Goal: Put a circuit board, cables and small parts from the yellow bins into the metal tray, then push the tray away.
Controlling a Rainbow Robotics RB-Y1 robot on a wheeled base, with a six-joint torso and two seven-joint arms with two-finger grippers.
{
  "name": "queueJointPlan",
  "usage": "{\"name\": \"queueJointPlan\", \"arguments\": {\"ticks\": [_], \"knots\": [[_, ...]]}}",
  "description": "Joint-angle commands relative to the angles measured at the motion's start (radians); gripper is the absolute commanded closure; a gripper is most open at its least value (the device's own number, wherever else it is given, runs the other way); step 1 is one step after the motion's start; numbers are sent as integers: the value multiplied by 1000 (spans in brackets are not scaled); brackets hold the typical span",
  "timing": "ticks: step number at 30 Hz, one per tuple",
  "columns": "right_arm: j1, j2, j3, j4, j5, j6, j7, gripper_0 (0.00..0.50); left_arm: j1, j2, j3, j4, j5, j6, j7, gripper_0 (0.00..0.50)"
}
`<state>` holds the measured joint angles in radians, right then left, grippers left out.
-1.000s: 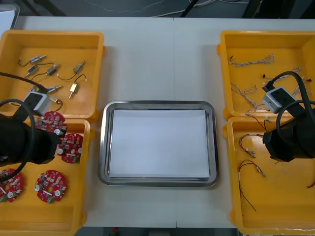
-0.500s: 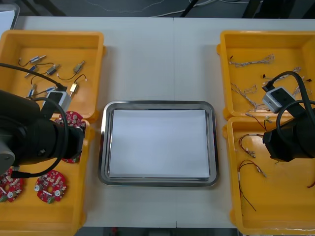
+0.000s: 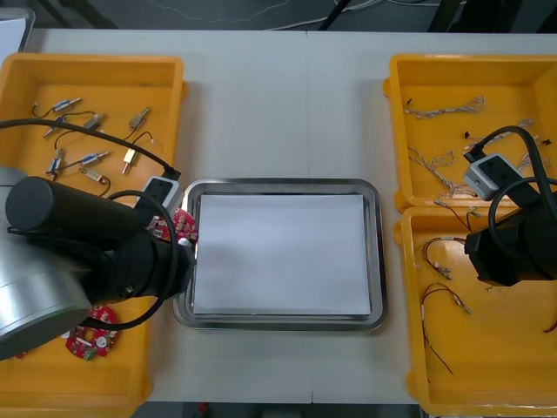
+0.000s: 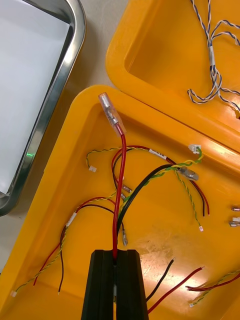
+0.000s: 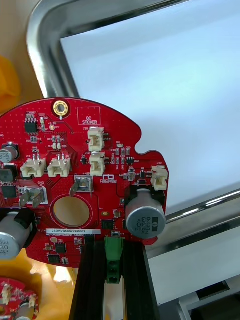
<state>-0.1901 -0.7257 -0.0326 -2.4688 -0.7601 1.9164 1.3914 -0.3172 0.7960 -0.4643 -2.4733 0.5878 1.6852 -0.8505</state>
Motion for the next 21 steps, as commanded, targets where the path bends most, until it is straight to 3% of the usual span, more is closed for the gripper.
{"name": "queueJointPlan", "arguments": {"ticks": [1,9,21], "knots": [[-22,-34,8,-10,-2,3,31,500,-42,-11,-82,36,-74,-90,103,500],[-22,-34,8,-10,-2,3,31,500,-66,-43,-145,126,-102,-186,123,500],[-22,-34,8,-10,-2,3,31,500,-91,-51,-250,134,-94,-191,166,500]]}}
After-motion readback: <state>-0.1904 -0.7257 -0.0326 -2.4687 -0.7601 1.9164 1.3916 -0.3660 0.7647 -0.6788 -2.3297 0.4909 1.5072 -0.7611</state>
